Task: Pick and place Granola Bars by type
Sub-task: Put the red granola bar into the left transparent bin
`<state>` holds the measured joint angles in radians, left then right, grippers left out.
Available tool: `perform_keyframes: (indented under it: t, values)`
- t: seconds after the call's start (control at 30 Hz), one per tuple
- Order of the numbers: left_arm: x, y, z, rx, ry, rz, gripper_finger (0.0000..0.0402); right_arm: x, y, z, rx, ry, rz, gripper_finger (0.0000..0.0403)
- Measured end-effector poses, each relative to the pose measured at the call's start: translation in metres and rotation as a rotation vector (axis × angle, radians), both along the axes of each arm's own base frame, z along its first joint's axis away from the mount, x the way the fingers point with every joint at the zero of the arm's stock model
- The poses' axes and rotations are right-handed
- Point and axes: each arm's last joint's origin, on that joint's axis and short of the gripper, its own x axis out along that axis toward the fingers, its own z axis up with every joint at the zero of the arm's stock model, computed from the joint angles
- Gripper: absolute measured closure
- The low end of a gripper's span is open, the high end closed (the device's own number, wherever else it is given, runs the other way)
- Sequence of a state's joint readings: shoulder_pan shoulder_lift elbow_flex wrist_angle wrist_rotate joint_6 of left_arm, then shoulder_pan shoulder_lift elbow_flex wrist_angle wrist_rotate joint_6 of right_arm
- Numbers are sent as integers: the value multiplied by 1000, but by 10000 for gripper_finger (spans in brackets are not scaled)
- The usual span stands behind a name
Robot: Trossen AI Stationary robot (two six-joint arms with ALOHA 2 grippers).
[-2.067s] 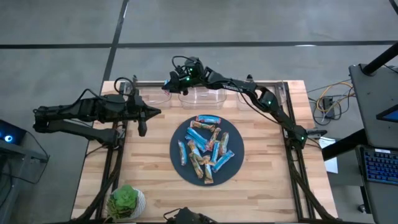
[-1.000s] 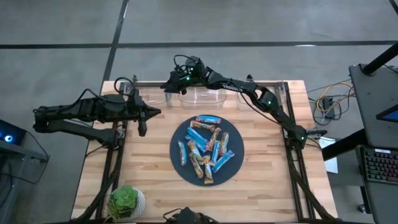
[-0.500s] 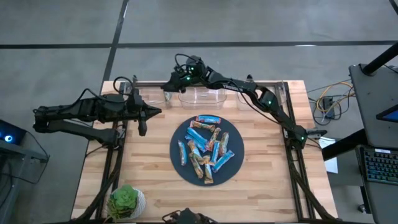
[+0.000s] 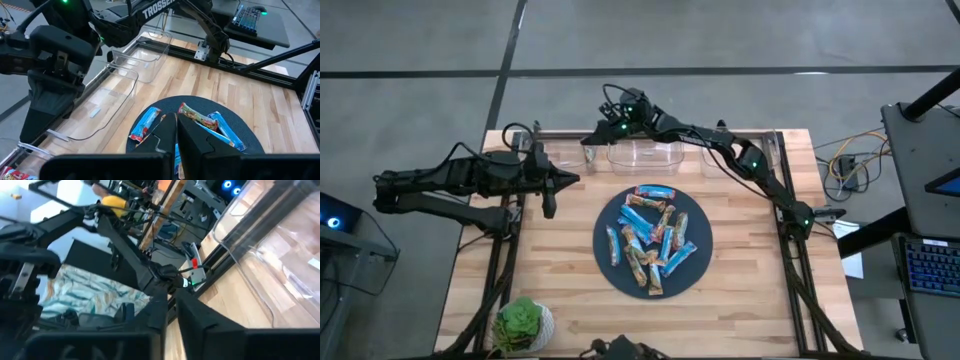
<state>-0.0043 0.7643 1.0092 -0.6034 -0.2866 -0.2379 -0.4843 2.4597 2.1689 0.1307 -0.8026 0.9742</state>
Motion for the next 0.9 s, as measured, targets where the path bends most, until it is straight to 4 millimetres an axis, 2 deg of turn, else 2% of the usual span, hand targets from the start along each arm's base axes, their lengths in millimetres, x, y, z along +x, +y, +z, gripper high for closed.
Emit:
perform_keyframes:
  t: [0.23, 0.47, 0.6, 0.8, 0.9]
  values:
    - [0, 0, 0, -1, 0, 0, 401, -7, 3, 20, -82, -33, 21, 394]
    - [0, 0, 0, -1, 0, 0, 401, -25, 13, 59, -247, -43, 43, 395]
    - [0, 0, 0, -1, 0, 0, 401, -43, 23, 86, -391, -20, 44, 395]
    - [0, 0, 0, -1, 0, 0, 401, -80, 43, 126, -655, 84, -57, 395]
    - [0, 0, 0, 0, 0, 0, 401, -101, 56, 145, -702, 59, -56, 395]
